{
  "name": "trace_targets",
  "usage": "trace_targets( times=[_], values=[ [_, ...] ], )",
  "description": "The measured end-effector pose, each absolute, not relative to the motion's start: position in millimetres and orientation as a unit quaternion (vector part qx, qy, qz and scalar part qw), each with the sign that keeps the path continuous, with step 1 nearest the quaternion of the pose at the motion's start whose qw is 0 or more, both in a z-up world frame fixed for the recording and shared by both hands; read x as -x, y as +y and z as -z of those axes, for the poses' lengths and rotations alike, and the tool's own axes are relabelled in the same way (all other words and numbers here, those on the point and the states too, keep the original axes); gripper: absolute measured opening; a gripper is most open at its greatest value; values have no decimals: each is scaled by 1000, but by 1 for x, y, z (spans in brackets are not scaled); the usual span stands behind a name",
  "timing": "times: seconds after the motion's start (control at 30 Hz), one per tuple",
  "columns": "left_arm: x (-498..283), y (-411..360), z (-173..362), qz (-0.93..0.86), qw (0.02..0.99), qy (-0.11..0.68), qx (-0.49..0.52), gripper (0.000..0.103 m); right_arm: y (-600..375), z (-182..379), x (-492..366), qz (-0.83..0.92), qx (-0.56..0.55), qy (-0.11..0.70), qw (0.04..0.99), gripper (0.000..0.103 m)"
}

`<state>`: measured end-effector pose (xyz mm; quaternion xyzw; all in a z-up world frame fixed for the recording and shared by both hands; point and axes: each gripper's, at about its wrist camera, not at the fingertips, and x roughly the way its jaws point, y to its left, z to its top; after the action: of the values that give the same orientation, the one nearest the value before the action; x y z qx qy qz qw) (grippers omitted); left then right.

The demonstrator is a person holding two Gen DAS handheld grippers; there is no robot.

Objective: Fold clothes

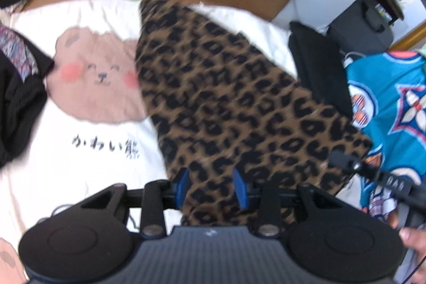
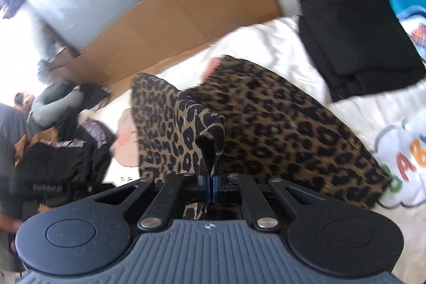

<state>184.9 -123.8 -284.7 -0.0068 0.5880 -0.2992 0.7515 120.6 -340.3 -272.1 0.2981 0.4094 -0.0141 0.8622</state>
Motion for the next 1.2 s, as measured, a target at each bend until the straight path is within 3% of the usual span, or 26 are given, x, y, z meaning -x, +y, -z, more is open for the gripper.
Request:
trace_targets(
  times=[0.43, 0.93, 0.97, 1.03, 1.07, 1.2],
  values=[
    [-159, -119, 357, 300, 716, 631, -12, 39, -396, 341, -90, 76, -369, 418, 827, 0],
    [-149, -111, 398, 323, 658, 680, 23, 38, -415, 352, -77, 112, -405, 400, 815, 0],
    [-148, -111, 399, 326, 655, 681, 27, 36, -415, 347, -76, 111, -405, 394, 818, 0],
    [-146, -110, 400, 333, 649, 683, 33, 14, -416, 341, -75, 109, -408, 383, 822, 0],
    [-145, -109, 400, 335, 648, 683, 34, 9, -416, 338, -74, 108, -407, 379, 824, 0],
    [-146, -103, 388, 346, 653, 673, 21, 2, -415, 329, -73, 104, -405, 370, 830, 0]
  ],
)
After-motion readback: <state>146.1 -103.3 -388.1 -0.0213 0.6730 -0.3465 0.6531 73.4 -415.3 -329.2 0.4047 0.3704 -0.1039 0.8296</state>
